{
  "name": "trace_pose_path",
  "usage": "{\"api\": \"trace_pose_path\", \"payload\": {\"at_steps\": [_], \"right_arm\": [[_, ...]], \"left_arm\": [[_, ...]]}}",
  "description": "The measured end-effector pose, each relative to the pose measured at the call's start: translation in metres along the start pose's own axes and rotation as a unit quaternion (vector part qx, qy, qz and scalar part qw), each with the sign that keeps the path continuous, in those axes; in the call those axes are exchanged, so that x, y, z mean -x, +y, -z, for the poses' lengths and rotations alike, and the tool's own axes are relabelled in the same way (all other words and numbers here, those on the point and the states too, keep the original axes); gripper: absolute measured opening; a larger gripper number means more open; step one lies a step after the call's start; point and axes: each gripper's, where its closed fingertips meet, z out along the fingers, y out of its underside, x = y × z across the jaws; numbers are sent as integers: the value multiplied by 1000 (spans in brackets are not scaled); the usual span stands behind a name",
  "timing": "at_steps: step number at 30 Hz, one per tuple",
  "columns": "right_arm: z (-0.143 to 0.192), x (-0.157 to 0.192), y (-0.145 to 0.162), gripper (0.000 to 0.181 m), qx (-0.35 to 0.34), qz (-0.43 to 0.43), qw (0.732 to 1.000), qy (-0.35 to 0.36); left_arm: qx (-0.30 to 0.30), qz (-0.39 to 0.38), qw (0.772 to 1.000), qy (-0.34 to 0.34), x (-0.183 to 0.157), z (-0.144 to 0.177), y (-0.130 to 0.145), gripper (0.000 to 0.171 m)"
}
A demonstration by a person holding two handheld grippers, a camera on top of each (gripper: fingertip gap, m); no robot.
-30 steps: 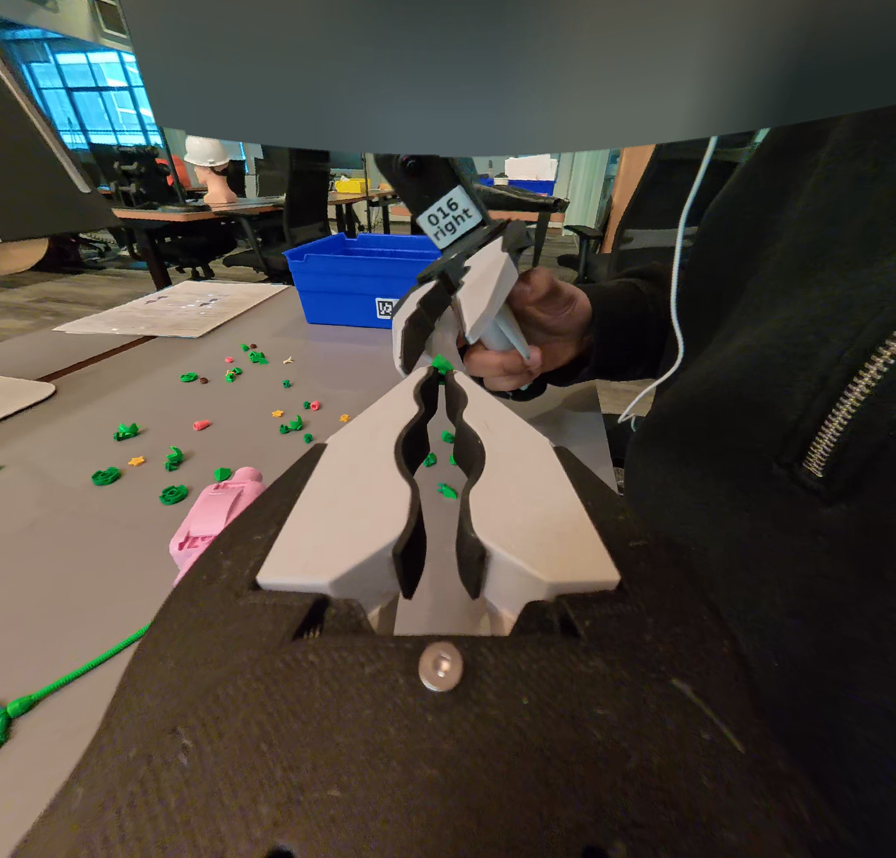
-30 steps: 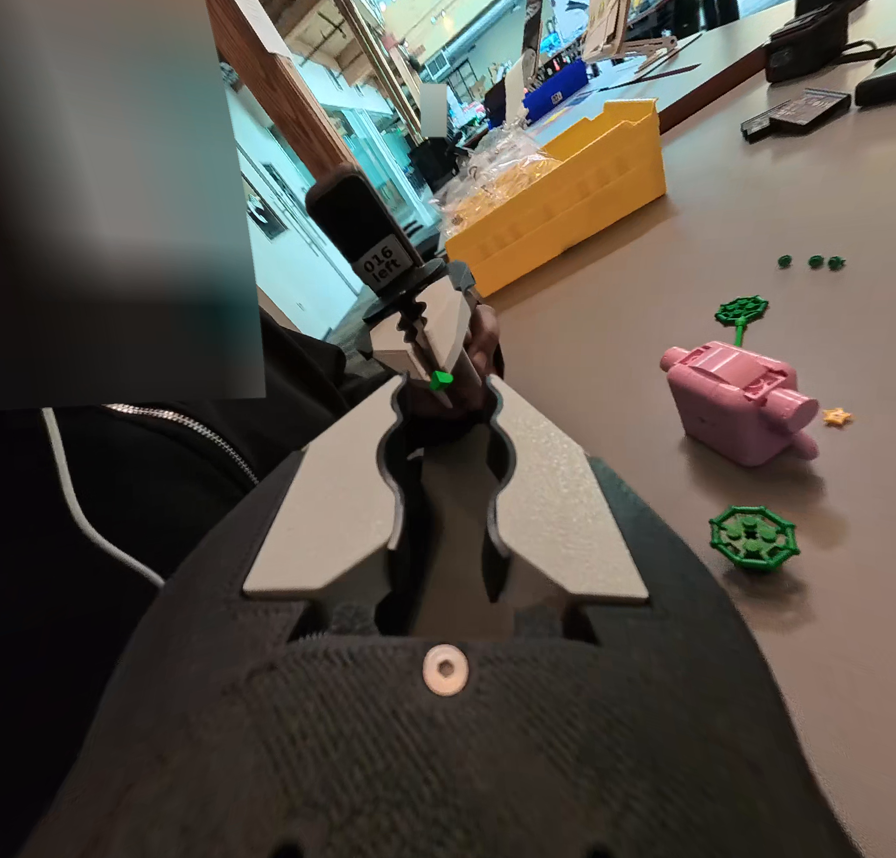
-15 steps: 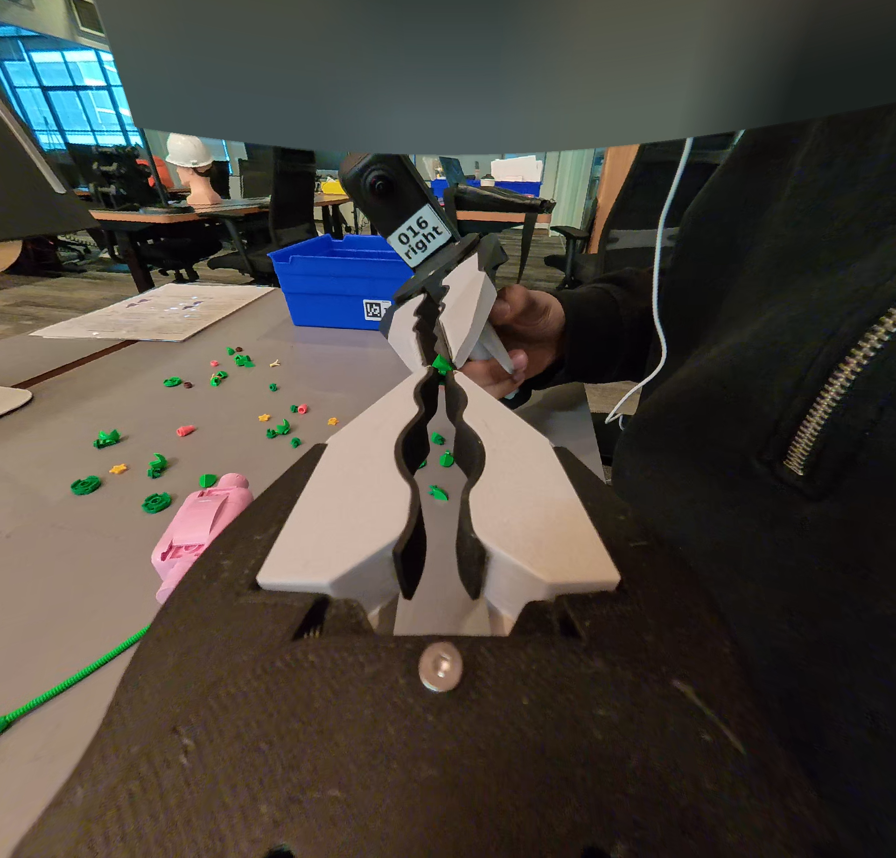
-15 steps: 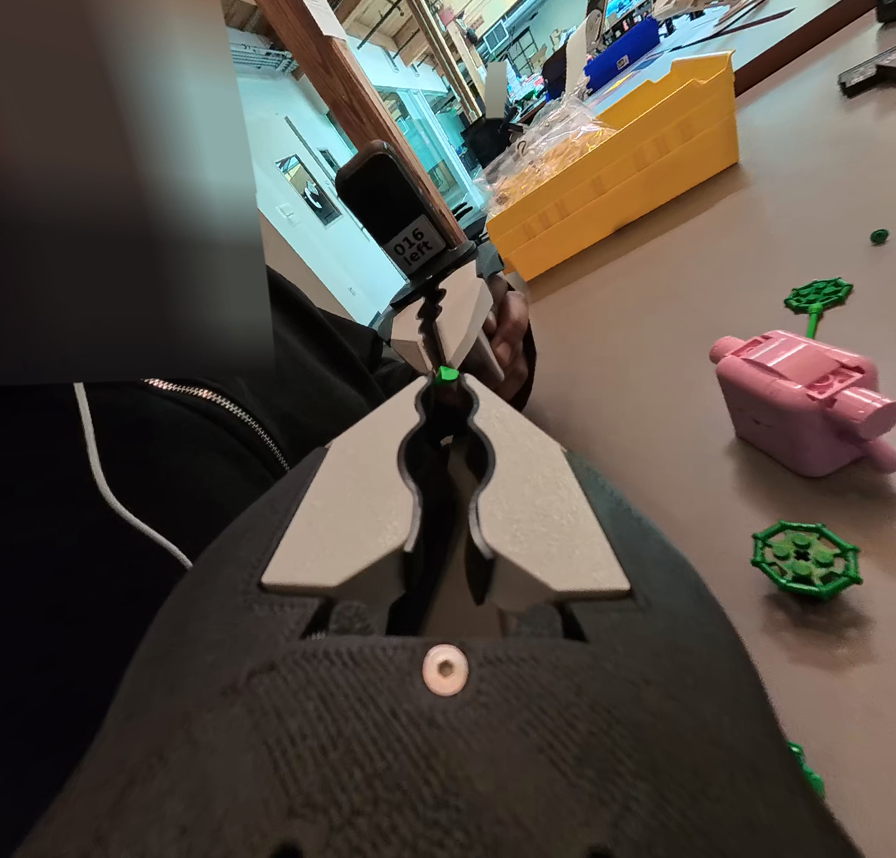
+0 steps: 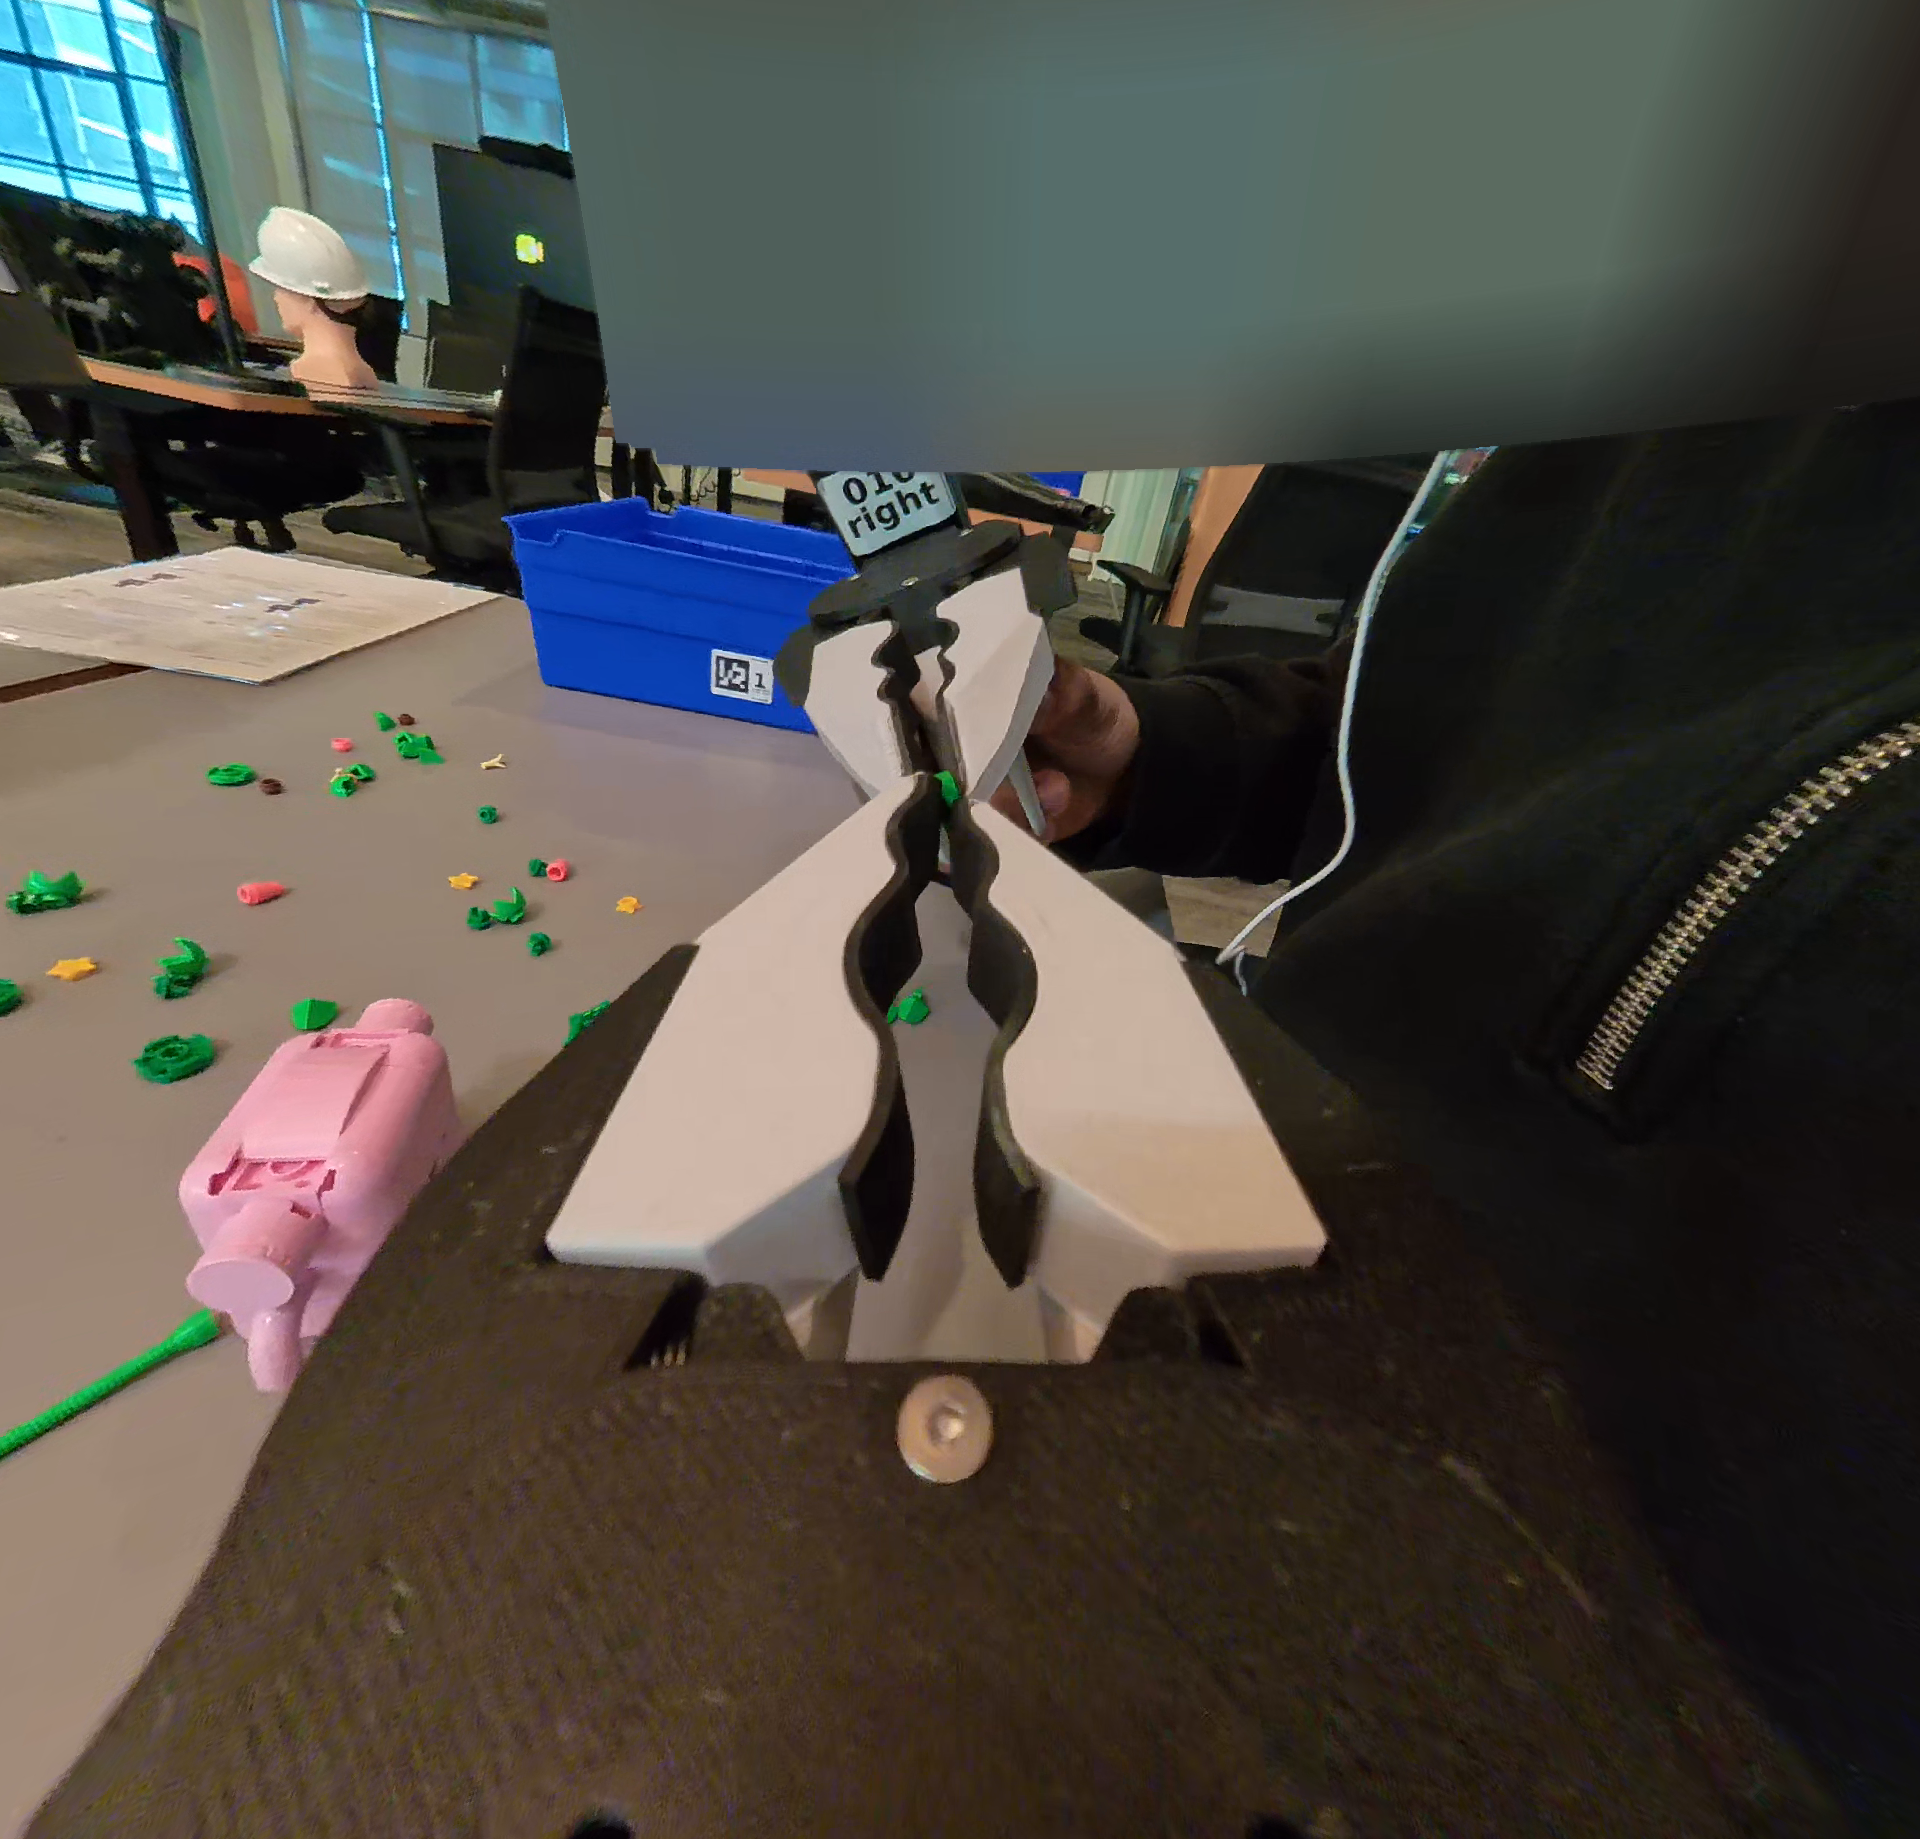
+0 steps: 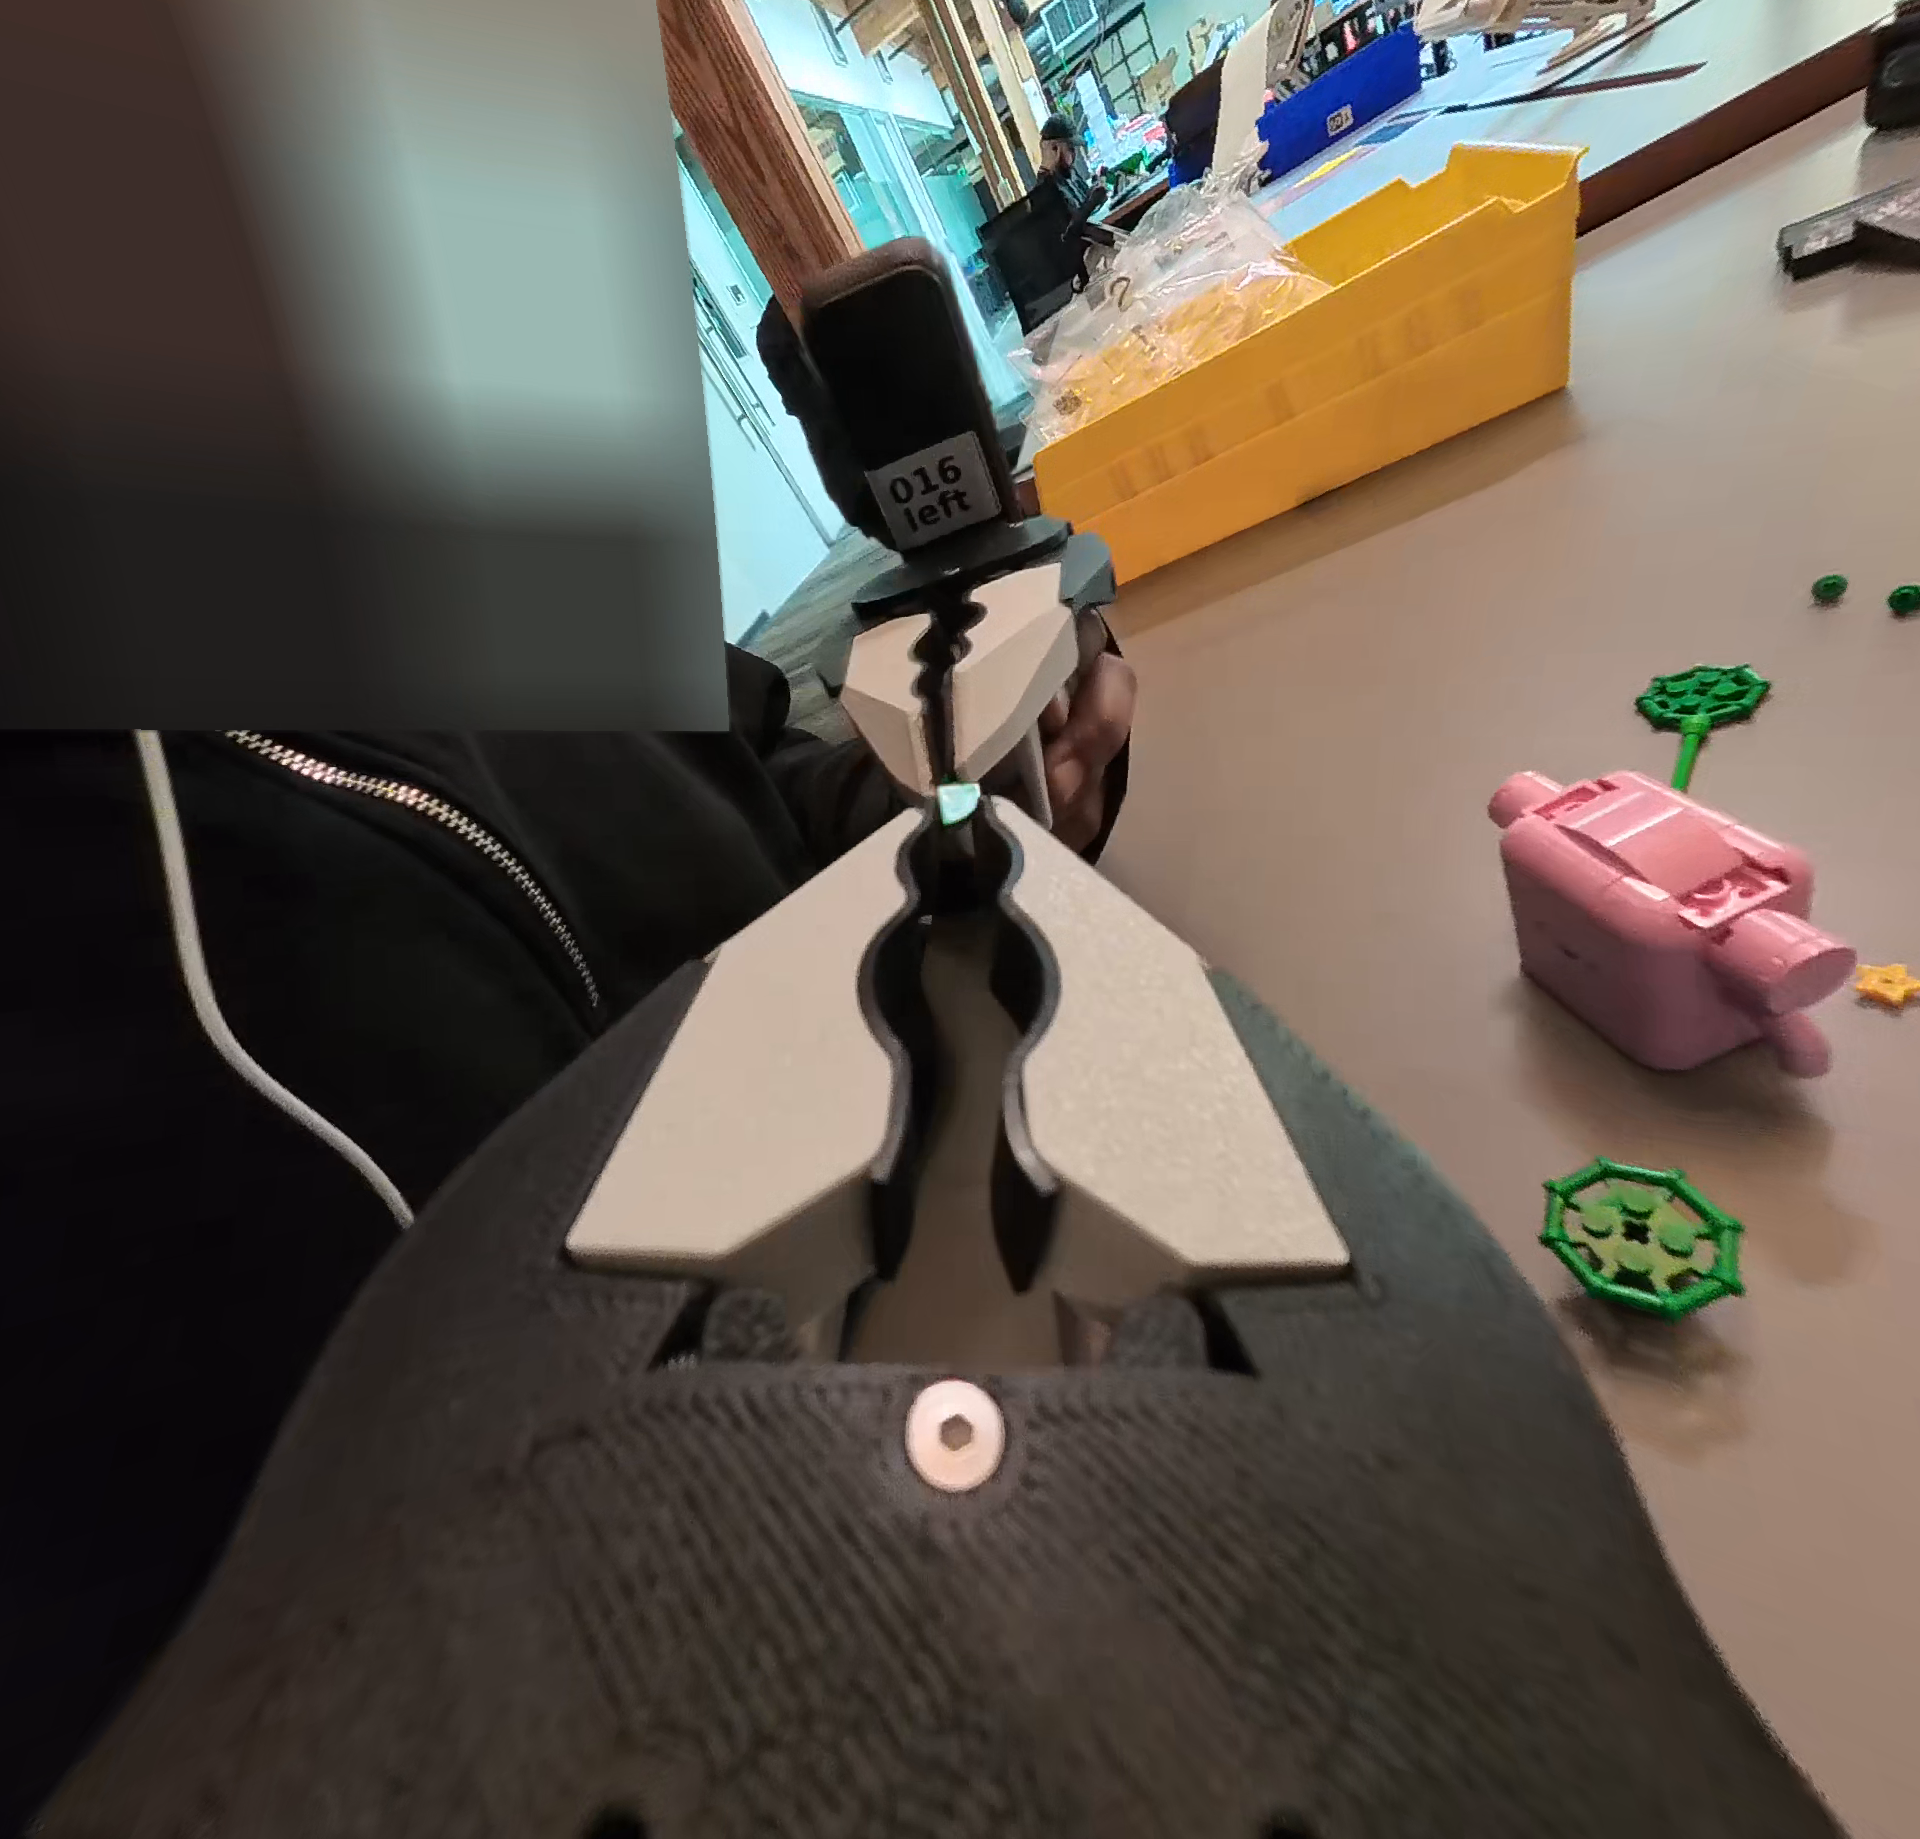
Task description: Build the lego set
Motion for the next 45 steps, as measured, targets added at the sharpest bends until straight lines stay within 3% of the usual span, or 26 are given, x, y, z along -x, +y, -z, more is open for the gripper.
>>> {"api": "trace_pose_path", "payload": {"at_steps": [9, 12, 19, 27, 30, 33, 36, 41, 45], "right_arm": [[1, -7, -3, 4, -6, 4, 1000, 24], [1, -10, -2, 4, 1, 29, 999, 44], [5, -11, -3, 4, 9, 73, 994, 77], [7, -14, -2, 4, 25, 103, 989, 104], [31, -33, -7, 5, 33, 89, 981, 168], [75, -60, -5, 5, 35, 56, 965, 255], [111, -86, 29, 5, 81, -1, 942, 325], [109, -89, 49, 5, 63, -52, 947, 312], [115, -94, 31, 5, 40, -31, 947, 317]], "left_arm": [[-13, 6, 1000, -5, 7, 0, -2, 0], [-31, 39, 999, -2, 12, 5, -6, 4], [-32, 133, 989, 51, 14, 4, -1, 28], [-11, 146, 988, 58, 12, 0, 7, 12], [-20, 145, 988, 46, 17, 3, 5, 17], [-24, 142, 989, 42, 18, 4, 4, 21], [-18, 142, 989, 41, 18, 2, 6, 23], [-16, 141, 989, 33, 21, 2, 7, 23], [-6, 123, 992, 16, 23, 1, 10, 23]]}}
